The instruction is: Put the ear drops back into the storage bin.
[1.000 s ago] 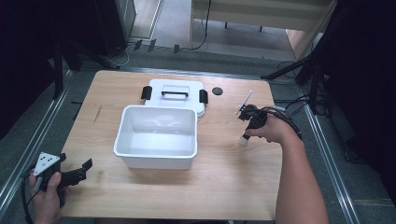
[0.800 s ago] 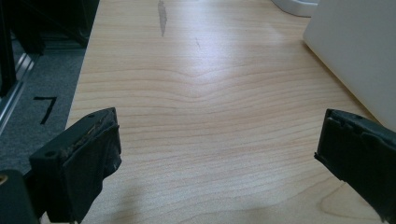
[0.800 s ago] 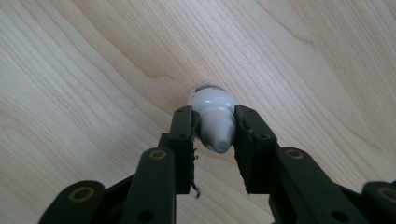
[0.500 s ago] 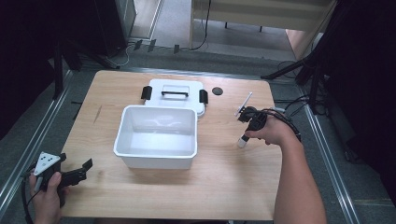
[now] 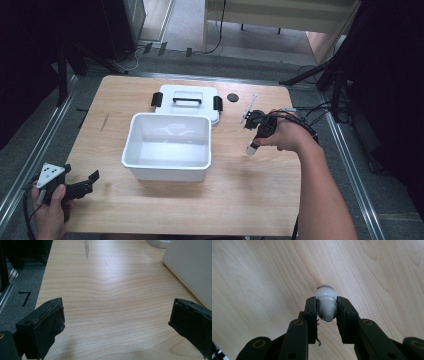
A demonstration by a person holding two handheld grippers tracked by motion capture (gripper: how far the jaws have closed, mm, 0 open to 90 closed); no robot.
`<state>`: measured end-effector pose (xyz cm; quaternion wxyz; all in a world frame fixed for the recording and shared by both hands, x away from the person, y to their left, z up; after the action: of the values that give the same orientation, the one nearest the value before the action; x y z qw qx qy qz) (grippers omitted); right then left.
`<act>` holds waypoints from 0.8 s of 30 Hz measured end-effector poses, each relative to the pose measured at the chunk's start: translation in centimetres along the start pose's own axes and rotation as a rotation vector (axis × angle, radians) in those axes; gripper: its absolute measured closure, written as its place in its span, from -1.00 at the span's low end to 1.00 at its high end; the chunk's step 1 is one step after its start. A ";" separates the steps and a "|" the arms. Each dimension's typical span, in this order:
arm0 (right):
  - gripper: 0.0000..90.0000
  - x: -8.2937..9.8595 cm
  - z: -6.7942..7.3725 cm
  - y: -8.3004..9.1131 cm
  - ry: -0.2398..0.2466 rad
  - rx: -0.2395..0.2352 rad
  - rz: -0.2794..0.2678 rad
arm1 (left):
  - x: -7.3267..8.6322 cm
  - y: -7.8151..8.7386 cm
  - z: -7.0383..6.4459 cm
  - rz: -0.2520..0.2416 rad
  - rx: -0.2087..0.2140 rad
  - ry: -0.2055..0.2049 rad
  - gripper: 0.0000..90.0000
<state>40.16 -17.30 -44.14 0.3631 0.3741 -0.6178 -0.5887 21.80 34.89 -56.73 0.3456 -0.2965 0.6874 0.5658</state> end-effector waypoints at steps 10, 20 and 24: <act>0.61 -2.7 2.4 5.7 0.075 0.019 -0.075 | 0.0 0.0 0.0 -0.002 0.002 0.000 -0.99; 0.61 -5.1 4.6 9.6 0.160 0.057 -0.108 | 0.0 0.0 0.0 0.000 -0.002 0.000 -0.99; 0.61 -6.0 5.4 10.2 0.189 0.063 -0.112 | 0.0 0.0 0.0 0.001 -0.005 -0.003 -0.99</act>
<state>37.77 -9.20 -34.24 0.3742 0.4732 -0.5773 -0.5503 21.78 34.88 -56.72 0.3453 -0.2962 0.6857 0.5682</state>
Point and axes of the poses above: each handheld gripper's, and its own axes: y roughly backward along the jaws, x roughly out of its underside, z roughly to its left, the point moved 3 cm from there along -y, roughly forward along the jaws, and after that the axes turned 5 degrees about z, right-handed, at the moved point
